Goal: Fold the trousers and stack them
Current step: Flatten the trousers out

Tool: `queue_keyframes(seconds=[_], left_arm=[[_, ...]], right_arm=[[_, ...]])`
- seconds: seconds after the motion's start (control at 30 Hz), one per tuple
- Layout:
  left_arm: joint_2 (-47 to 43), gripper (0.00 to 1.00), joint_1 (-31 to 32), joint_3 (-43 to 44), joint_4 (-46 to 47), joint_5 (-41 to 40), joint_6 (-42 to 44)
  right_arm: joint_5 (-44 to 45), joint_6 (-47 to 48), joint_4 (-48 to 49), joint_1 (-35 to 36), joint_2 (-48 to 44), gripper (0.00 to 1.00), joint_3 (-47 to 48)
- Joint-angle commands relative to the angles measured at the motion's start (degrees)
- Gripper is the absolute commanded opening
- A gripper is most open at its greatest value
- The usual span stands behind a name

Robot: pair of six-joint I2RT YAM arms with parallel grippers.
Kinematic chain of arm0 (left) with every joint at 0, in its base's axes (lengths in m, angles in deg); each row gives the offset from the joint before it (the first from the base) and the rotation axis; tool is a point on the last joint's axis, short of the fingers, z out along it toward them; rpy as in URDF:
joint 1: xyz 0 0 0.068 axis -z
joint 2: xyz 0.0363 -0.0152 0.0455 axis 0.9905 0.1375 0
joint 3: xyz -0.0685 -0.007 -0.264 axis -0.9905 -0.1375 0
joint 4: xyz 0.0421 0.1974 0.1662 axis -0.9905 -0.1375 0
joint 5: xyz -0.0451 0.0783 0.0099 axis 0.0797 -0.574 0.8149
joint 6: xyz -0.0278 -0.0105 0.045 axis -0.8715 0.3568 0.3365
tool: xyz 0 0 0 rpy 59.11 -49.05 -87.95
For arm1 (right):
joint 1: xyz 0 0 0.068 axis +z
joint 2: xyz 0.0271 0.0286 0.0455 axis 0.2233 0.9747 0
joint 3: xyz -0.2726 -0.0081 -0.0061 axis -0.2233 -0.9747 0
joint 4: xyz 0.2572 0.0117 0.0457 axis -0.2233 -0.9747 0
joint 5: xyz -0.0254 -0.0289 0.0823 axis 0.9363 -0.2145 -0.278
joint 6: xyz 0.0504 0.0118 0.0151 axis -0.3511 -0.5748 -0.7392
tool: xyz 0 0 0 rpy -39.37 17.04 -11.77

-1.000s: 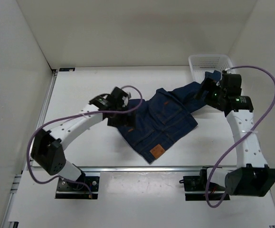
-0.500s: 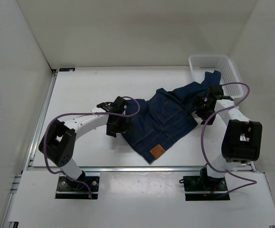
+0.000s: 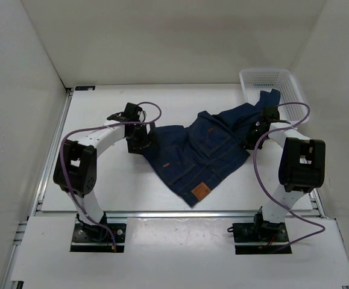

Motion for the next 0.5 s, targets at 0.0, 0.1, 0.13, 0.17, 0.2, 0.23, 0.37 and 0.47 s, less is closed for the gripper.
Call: queue_keyframes(seconds=[0.0, 0.1, 0.13, 0.17, 0.2, 0.23, 0.37, 0.47], left_arm=[[3.6, 0.98, 1.1, 5.5, 2.5, 7.5, 1.6], [6.0, 0.68, 1.1, 7.3, 2.5, 10.1, 2.8], [6.5, 0.53, 1.1, 8.1, 2.5, 10.6, 2.8], [6.6, 0.35, 1.1, 8.2, 2.5, 11.2, 2.8], [6.6, 0.11, 0.5, 8.8, 2.5, 11.8, 2.8], [5.9, 0.10, 0.5, 8.8, 2.5, 12.3, 2.8], [-0.4, 0.10, -3.1, 9.3, 2.5, 11.3, 2.8], [-6.3, 0.10, -7.4, 9.8, 1.9, 6.6, 2.3]], right_arm=[[-4.9, -0.3, 1.8, 0.4, 1.2, 0.26, 1.6], [-4.2, -0.3, 0.8, 2.4, -1.6, 0.00, 3.0], [-4.2, -0.3, -0.8, 2.9, -2.4, 0.00, 3.8], [-2.8, 0.4, -1.7, 3.5, -2.4, 0.00, 5.9], [-1.8, 0.4, -2.7, 5.1, -3.0, 0.00, 7.0], [-1.0, 1.1, -4.4, 6.0, -3.5, 0.00, 8.0], [0.2, 1.6, -7.1, 10.2, -4.9, 0.00, 13.3], [1.3, 1.6, -10.1, 14.3, -4.9, 0.00, 19.6]])
